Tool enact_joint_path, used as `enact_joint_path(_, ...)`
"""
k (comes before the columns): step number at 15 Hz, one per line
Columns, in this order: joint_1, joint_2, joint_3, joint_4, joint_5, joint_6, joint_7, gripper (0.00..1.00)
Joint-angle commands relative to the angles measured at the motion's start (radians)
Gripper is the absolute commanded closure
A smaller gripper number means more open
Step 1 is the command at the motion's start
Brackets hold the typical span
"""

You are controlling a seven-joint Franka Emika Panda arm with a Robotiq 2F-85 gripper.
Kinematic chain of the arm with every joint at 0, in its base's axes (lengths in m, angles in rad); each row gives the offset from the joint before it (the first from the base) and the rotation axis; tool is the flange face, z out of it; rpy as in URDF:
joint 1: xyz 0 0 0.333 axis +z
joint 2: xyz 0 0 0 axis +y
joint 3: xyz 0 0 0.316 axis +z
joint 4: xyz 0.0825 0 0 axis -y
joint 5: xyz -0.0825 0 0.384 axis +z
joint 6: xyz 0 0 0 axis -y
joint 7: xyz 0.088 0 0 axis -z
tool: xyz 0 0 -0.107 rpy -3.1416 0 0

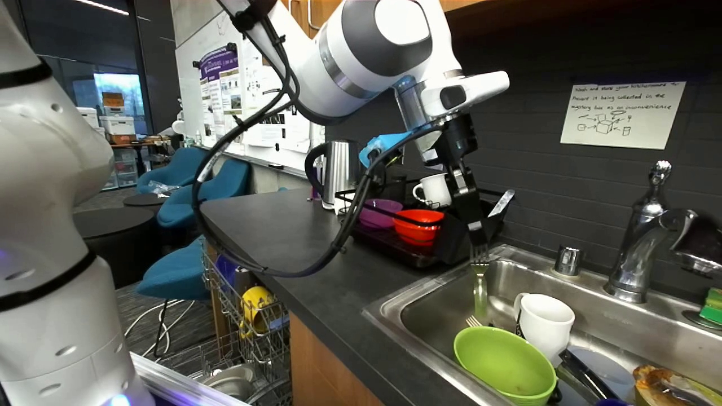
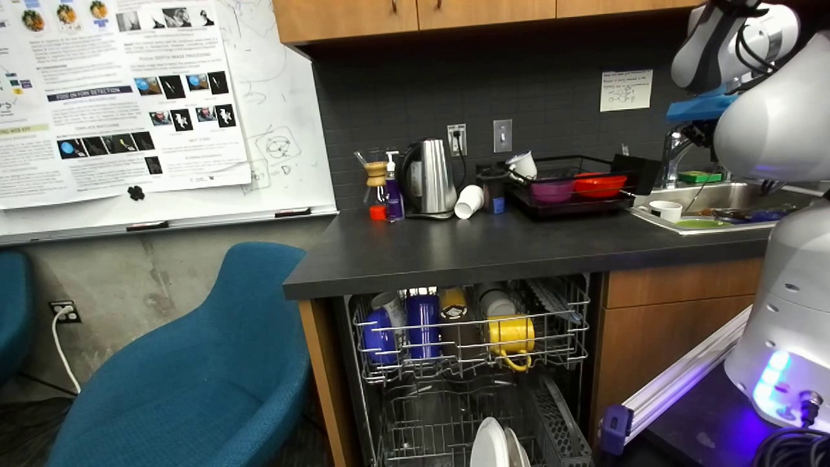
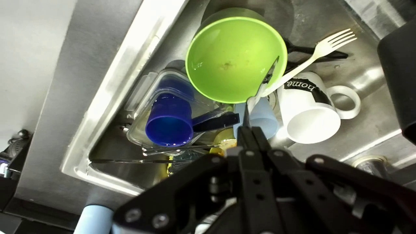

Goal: Put the fork in the sink

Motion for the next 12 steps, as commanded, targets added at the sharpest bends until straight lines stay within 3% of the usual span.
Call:
enact_joint_path(1, 0.012, 0.042, -0.015, 0.033, -0.049, 0.0, 0.044, 1.0)
enact_joint_path(12, 0.176, 0.046, -0.017, 0.003, -0.024, 0.01, 0.055, 1.0)
